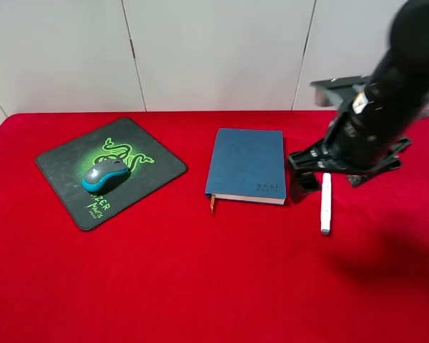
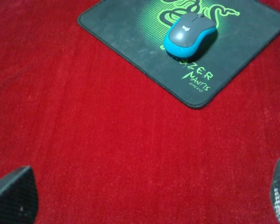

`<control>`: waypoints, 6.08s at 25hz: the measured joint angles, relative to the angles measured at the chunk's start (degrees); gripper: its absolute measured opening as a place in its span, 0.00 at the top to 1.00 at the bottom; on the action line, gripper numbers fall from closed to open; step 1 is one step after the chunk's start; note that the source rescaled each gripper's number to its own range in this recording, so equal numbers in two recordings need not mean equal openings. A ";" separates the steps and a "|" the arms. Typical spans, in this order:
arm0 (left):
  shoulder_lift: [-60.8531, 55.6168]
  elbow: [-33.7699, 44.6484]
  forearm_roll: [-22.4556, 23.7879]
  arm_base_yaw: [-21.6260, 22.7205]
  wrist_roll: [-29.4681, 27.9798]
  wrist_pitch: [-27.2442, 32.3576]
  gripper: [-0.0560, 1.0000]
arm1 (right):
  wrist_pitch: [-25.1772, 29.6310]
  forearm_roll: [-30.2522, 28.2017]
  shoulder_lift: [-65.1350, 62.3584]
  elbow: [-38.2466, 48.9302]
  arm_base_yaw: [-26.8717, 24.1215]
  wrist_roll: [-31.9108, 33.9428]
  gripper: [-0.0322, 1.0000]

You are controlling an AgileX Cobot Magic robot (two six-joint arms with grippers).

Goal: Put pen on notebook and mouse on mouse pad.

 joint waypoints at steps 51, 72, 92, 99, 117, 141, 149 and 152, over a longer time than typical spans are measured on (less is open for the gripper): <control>0.00 0.00 0.00 0.00 0.00 0.00 0.00 | -8.70 0.45 24.72 -3.91 -9.30 -4.10 0.37; 0.00 0.00 0.00 0.00 0.00 0.00 0.00 | -7.08 0.45 22.73 -3.91 -9.30 -4.11 0.97; 0.00 0.00 0.00 0.00 0.00 0.00 0.00 | 3.19 12.08 12.06 -13.40 -3.55 -1.74 0.97; 0.00 0.00 0.00 0.00 0.00 0.00 0.00 | 8.13 13.05 18.10 -24.31 -2.95 0.83 0.97; 0.00 0.00 0.00 0.00 0.00 0.00 0.00 | 8.98 7.90 38.61 -40.97 -2.95 3.20 0.97; 0.00 0.00 0.00 0.00 0.00 0.00 0.00 | 8.58 6.22 40.15 -41.54 -2.95 1.72 0.18; 0.00 0.00 0.00 0.00 0.00 0.00 0.00 | 8.58 6.44 40.15 -41.54 -2.95 1.49 0.00; 0.00 0.00 0.00 0.00 0.00 0.00 0.00 | 8.58 6.44 40.07 -41.54 -2.95 1.49 0.00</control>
